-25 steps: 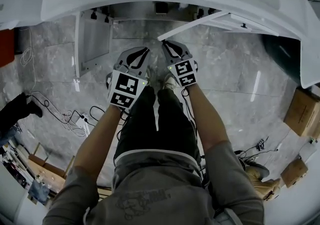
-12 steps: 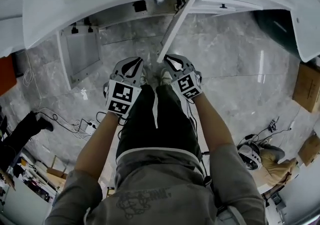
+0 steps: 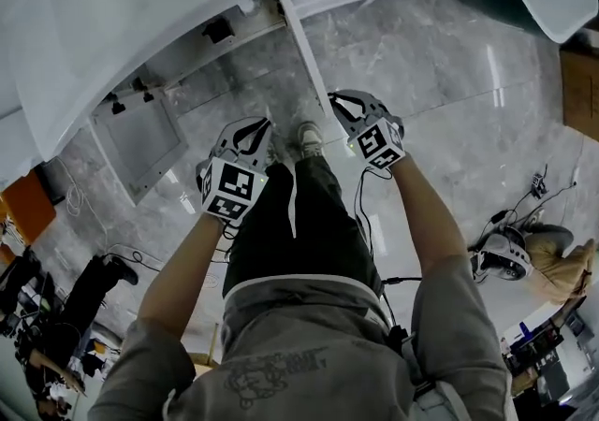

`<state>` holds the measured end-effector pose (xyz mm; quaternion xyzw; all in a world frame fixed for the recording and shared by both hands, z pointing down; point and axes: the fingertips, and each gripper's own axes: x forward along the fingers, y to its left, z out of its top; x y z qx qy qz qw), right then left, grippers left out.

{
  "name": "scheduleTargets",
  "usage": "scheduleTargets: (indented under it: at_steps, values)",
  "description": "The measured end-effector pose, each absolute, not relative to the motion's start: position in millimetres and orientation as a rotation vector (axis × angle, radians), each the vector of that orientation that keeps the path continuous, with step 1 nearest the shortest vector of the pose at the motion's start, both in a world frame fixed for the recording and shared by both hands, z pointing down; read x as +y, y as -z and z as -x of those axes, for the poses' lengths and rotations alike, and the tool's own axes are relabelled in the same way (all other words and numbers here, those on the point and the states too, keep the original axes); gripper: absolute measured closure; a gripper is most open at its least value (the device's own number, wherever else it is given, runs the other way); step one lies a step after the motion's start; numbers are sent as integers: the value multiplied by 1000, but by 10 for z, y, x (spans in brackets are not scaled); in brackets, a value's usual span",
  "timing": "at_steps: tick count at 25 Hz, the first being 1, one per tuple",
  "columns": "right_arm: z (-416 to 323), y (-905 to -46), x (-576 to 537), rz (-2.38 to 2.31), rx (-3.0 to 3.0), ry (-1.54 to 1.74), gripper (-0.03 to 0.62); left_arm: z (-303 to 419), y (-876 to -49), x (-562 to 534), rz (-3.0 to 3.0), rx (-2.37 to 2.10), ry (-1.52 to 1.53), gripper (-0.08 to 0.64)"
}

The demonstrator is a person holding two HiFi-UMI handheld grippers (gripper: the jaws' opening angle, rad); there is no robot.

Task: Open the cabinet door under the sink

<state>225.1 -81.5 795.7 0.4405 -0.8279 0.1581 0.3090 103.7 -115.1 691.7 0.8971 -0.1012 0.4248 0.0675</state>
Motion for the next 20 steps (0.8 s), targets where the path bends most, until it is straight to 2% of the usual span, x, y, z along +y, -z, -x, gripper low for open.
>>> scheduleTargets:
  at_steps: [3, 5, 8, 14, 20]
  values:
    - [-2491, -7965, -778, -1280, -2147, -527, 538, -1070, -6917, -1163, -2681, -294, -1287, 532]
    - [-2602, -7942, -729, -1361, -2141, -634, 487, -1080, -6899, -1158, -2656, -297, -1281, 532]
    - [-2636, -7858, -678, -1410, -2137, -686, 485, -1074, -6830, -1188, -2649, -323, -1282, 532]
    - [-2835, -7356, -645, -1592, -2148, -785, 513, -1048, -6552, -1210, -2620, -383, -1215, 532]
    - [-2693, -6638, -759, -1563, -2189, -697, 543, -893, -6113, -1296, -2618, -489, -1141, 532]
